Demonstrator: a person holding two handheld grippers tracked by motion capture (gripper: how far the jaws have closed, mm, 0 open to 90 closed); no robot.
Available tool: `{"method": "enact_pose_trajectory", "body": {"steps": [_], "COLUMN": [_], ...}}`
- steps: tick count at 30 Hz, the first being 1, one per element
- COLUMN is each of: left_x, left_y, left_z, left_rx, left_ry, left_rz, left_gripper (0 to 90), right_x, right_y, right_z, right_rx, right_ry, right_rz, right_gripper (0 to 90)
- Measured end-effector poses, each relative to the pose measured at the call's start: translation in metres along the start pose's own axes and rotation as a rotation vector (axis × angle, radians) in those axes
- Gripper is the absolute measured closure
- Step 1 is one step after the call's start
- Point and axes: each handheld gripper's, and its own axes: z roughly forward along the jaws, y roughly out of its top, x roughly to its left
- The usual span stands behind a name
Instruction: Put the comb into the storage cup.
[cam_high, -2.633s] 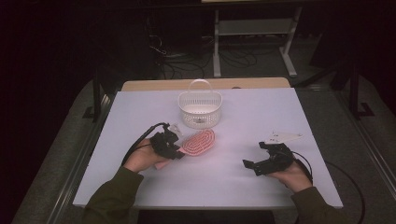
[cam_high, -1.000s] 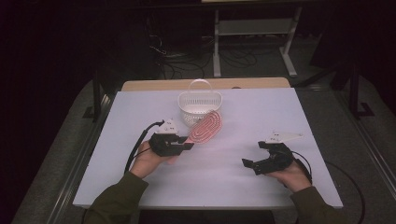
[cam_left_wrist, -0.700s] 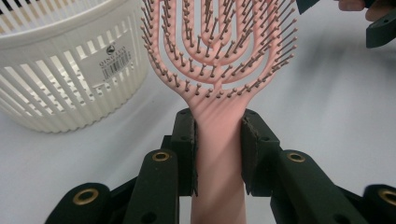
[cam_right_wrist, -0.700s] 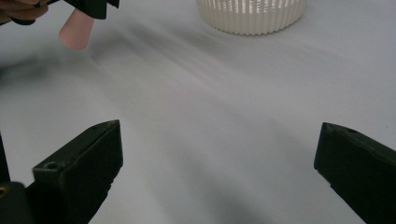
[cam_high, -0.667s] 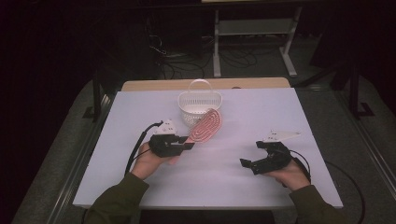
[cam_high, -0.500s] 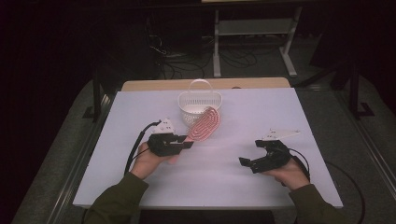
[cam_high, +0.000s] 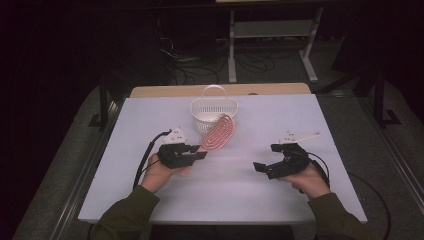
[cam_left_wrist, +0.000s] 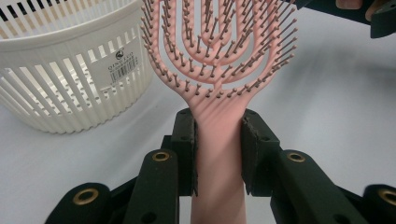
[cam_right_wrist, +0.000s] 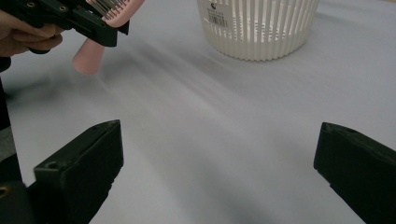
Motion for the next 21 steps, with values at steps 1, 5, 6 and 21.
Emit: {"method": "enact_pose_trajectory", "body": {"steps": [1,5,6,21], "left_x": [0.0,-0.001,0.0,-0.002], "left_y": [0.0,0.0,0.0,0.0], "left_z": [0.0,0.0,0.0,-0.001], "left_rx": [-0.001,-0.007,-0.007,-0.026], "left_ry": [0.001,0.004,0.006,0.007], "left_rz": [0.003,0.003,0.003,0.007], "left_gripper": [69.9,69.9,69.9,69.9], "right_x": [0.0,0.001,0.001,0.003], "right_y": [0.001,0.005,0.007,0.023], "right_z": [0.001,0.002,0.002,0.01], "right_rx": [0.001,-0.001,-0.002,-0.012], "right_ry": [0.0,0.006,0.01,0.041], "right_rz": [-0.001,-0.002,-0.004,-0.02], "right_gripper": [1.0,1.0,1.0,0.9]}}
